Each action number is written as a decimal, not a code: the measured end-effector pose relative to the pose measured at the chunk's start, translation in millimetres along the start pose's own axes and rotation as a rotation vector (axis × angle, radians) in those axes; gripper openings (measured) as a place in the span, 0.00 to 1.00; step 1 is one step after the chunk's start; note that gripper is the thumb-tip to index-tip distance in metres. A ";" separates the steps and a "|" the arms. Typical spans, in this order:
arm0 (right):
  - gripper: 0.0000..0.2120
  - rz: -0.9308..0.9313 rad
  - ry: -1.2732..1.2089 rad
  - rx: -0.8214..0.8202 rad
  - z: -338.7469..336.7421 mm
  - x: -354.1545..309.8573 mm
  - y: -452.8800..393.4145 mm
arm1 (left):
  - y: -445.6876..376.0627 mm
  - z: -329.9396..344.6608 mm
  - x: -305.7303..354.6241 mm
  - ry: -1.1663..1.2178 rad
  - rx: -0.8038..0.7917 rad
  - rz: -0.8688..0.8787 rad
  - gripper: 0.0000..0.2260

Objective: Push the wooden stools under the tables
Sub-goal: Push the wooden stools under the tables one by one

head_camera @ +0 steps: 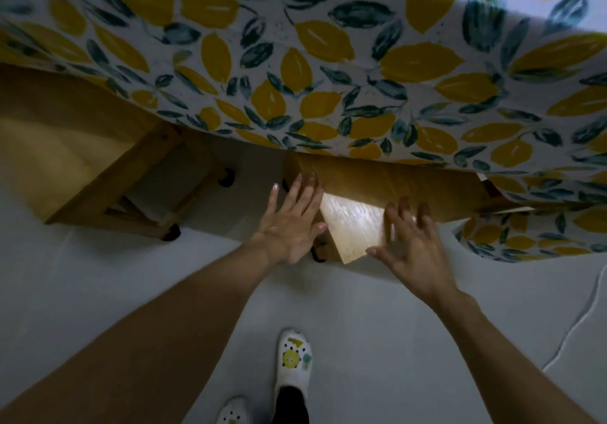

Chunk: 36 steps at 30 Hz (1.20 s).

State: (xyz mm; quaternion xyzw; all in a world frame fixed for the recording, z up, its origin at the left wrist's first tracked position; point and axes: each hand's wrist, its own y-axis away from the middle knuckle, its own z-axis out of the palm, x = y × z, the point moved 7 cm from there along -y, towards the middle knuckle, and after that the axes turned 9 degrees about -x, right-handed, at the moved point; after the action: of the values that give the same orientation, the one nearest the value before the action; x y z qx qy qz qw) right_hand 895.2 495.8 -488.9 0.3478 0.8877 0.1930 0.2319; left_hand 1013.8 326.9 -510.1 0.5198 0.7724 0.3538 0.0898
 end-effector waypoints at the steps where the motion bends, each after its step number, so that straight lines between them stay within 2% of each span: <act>1: 0.38 0.025 -0.050 0.023 -2.2 -5.2 1.1 | 3.2 -2.4 -6.2 -0.034 -0.002 0.036 0.29; 4: 0.39 0.011 -0.104 0.126 2.1 -46.9 1.3 | 22.5 -4.0 -27.7 -0.107 0.066 0.120 0.28; 7: 0.41 -0.053 -0.132 0.178 21.7 -112.0 -7.4 | 46.4 -6.2 -79.2 0.005 0.185 0.059 0.27; 11: 0.42 -0.136 -0.139 0.213 49.6 -212.0 -23.3 | 96.1 -20.0 -181.2 0.152 0.329 0.019 0.27; 16: 0.41 -0.218 -0.165 0.185 91.5 -346.8 -47.6 | 157.2 -31.1 -341.8 0.174 0.337 -0.038 0.28; 19: 0.41 -0.266 -0.145 0.192 114.5 -431.6 -62.2 | 180.1 -29.5 -424.5 0.146 0.260 -0.025 0.30; 24: 0.44 -0.326 -0.055 0.204 145.1 -541.6 -88.4 | 177.1 -21.0 -519.8 -0.228 0.193 -0.018 0.37; 29: 0.46 -0.202 0.113 0.234 160.5 -578.1 -122.7 | 152.8 -23.0 -556.7 -0.354 0.136 0.017 0.45; 36: 0.41 -0.166 0.284 0.316 167.8 -576.5 -129.9 | 146.7 -21.4 -556.9 -0.294 0.246 0.048 0.41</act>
State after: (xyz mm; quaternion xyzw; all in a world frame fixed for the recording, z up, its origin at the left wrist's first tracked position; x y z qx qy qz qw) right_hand 1293.3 29.9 -531.6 0.2747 0.9563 0.0788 0.0623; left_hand 1358.5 -134.6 -528.1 0.5912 0.7758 0.1789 0.1290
